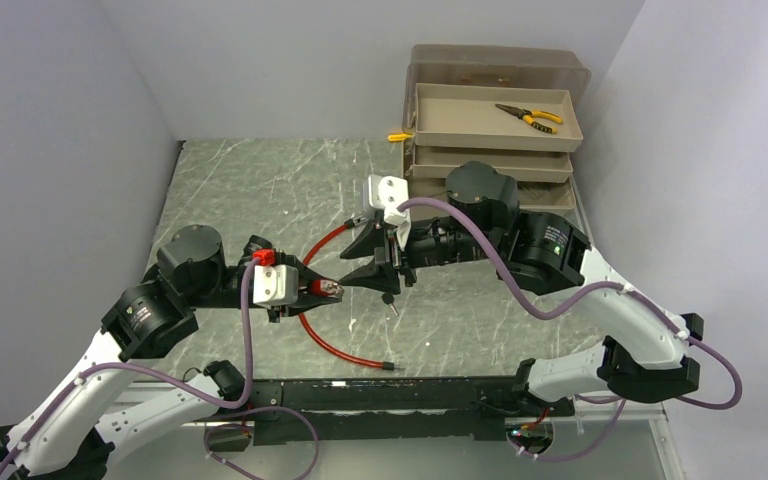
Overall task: Unlock with the key
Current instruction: Unlock the lock.
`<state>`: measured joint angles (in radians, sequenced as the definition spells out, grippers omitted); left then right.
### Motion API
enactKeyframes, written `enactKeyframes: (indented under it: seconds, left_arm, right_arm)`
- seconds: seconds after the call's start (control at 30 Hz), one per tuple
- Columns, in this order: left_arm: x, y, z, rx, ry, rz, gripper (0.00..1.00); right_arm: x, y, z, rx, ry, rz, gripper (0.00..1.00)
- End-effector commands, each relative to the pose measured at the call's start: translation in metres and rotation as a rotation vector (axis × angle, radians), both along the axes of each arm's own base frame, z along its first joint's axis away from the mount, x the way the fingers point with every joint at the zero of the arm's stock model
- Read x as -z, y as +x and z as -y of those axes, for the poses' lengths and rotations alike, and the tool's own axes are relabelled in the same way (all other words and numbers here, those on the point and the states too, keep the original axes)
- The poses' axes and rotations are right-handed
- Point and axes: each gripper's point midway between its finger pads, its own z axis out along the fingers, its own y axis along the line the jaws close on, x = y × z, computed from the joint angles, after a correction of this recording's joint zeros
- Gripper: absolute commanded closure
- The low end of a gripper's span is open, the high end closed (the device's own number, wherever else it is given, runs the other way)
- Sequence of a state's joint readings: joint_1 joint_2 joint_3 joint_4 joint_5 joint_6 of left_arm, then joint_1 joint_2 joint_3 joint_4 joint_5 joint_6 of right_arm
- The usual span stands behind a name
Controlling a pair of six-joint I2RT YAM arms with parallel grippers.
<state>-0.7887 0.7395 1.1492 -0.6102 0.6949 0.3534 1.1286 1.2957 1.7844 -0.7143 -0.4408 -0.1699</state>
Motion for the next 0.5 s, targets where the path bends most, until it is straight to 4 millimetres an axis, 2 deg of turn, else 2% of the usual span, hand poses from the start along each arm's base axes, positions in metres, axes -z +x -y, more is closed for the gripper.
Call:
enactKeyframes:
  seconds: [0.0, 0.2, 0.47]
  left_arm:
    - [-0.018, -0.003, 0.001, 0.023, -0.048, 0.046, 1.00]
    - [-0.017, -0.002, 0.001, 0.021, -0.045, 0.051, 1.00]
    - [-0.018, -0.002, 0.001, 0.020, -0.048, 0.053, 1.00]
  right_arm:
    - [-0.013, -0.016, 0.001, -0.088, 0.030, -0.018, 0.61]
    - [-0.005, -0.021, -0.002, -0.129, -0.004, -0.039, 0.71]
    - [0.001, -0.021, -0.007, -0.141, -0.016, -0.052, 0.78]
